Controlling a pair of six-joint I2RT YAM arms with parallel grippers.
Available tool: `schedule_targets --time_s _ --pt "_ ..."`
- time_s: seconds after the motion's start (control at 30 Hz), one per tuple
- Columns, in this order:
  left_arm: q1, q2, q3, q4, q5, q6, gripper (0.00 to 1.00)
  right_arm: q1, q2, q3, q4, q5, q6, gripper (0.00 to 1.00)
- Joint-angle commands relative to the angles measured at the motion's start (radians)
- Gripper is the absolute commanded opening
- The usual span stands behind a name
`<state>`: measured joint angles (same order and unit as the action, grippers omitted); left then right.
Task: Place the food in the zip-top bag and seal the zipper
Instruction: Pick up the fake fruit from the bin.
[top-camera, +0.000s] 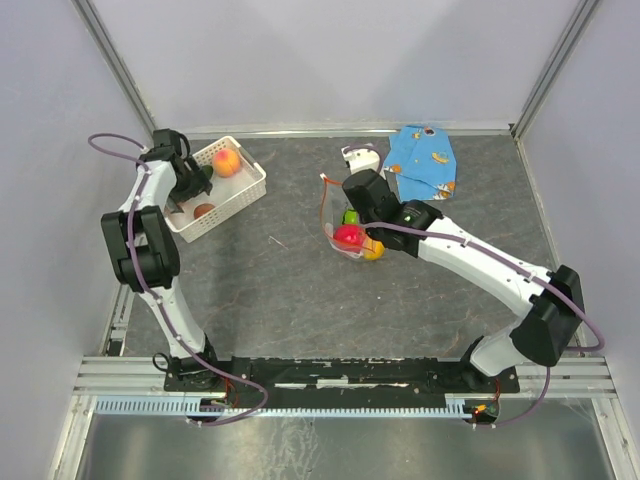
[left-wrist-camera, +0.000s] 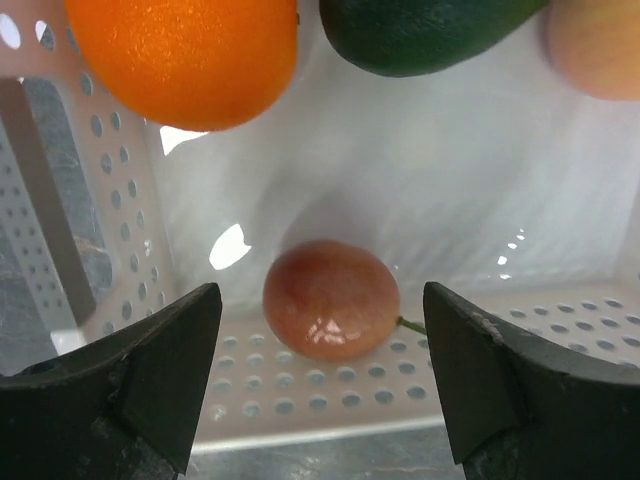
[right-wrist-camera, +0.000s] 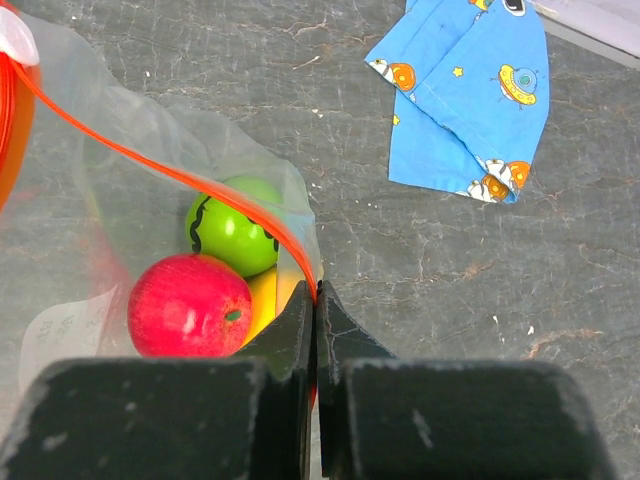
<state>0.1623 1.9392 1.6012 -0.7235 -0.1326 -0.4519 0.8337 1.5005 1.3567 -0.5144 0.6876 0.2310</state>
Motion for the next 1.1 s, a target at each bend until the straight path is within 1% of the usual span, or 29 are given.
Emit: schedule_targets --time_s 0.0,0.23,0.43,0.5,0.7,0.87,1.0,1.07 --pt "0.016 0.071 0.062 -0.045 0.033 0.084 0.88 -0.008 -0.046 -0.012 0.033 0.002 0.011 0.01" --pt "0.028 0.136 0.084 -0.065 0.142 0.112 0.88 -0.011 -0.055 -0.026 0.030 -0.001 0.018 0.01" --pt "0.032 0.181 0.079 -0.071 0.163 0.122 0.86 -0.012 -0.064 -0.032 0.024 -0.008 0.023 0.01" --pt "0.031 0.184 0.073 -0.071 0.177 0.121 0.84 -0.011 -0.065 -0.033 0.021 -0.009 0.026 0.01" --pt "0.032 0.185 0.063 -0.069 0.170 0.125 0.83 -0.012 -0.070 -0.043 0.012 -0.016 0.041 0.01" --pt "0.030 0.163 0.067 -0.065 0.191 0.121 0.74 -0.011 -0.070 -0.042 0.013 -0.017 0.044 0.01" --pt "0.028 0.081 0.042 -0.040 0.209 0.113 0.64 -0.011 -0.068 -0.037 0.017 -0.014 0.041 0.01" --pt "0.028 0.034 0.026 -0.027 0.221 0.108 0.61 -0.011 -0.067 -0.033 0.019 -0.013 0.042 0.02"
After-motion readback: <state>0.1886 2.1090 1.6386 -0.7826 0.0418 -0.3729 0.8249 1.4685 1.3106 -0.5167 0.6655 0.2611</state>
